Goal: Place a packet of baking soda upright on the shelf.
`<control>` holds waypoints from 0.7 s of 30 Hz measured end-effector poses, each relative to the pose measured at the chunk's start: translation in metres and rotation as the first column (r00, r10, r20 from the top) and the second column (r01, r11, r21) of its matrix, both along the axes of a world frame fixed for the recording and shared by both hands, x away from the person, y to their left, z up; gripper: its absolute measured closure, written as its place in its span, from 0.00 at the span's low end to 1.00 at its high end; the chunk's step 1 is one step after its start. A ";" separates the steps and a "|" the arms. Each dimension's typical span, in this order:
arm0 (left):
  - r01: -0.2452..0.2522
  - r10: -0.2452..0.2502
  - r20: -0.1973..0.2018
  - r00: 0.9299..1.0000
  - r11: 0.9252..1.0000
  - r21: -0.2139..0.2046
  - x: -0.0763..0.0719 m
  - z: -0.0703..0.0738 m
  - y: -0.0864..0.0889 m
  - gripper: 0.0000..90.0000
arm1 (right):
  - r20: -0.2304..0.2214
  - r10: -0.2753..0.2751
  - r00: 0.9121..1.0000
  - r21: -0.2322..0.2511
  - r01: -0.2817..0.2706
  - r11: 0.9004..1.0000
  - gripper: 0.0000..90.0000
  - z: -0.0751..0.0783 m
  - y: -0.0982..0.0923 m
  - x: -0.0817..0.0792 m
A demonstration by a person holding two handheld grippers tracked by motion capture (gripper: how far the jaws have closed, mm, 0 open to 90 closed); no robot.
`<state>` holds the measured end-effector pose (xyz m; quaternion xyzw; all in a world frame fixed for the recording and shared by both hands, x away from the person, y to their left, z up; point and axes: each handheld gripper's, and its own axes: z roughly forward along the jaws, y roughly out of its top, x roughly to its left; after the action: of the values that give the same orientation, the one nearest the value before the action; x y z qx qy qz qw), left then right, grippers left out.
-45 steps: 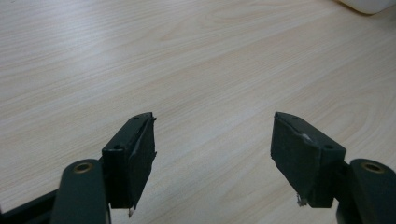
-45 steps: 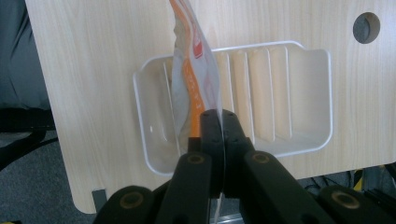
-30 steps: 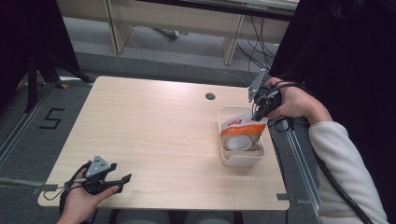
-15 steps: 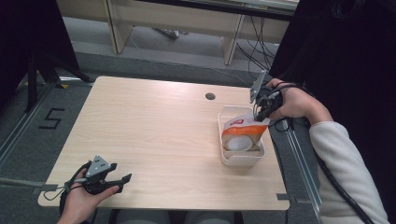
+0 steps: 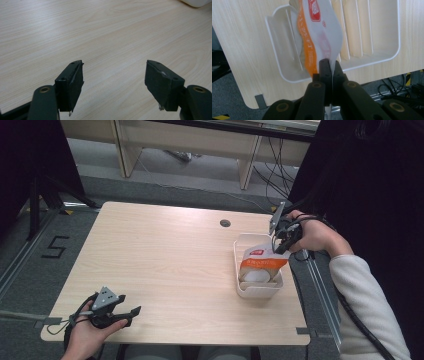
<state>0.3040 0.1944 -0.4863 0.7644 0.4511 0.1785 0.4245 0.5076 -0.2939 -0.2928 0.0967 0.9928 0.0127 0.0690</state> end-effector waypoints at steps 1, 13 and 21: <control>0.001 -0.001 0.000 1.000 1.000 0.000 0.000 0.000 0.000 0.34 | 0.001 -0.001 1.000 -0.002 0.001 1.000 1.00 -0.002 0.000 0.001; -0.005 0.005 0.005 1.000 1.000 -0.006 0.000 0.000 -0.001 0.34 | 0.002 -0.049 0.999 0.010 0.049 0.999 0.87 -0.002 0.000 -0.008; 0.004 -0.004 0.007 1.000 1.000 0.008 0.000 0.001 -0.001 0.33 | 0.040 -0.041 0.998 0.135 0.035 0.990 0.71 0.013 0.010 -0.026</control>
<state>0.3036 0.1935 -0.4853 0.7662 0.4474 0.1822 0.4237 0.4819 -0.2839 -0.2794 0.1196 0.9860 0.0804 0.0839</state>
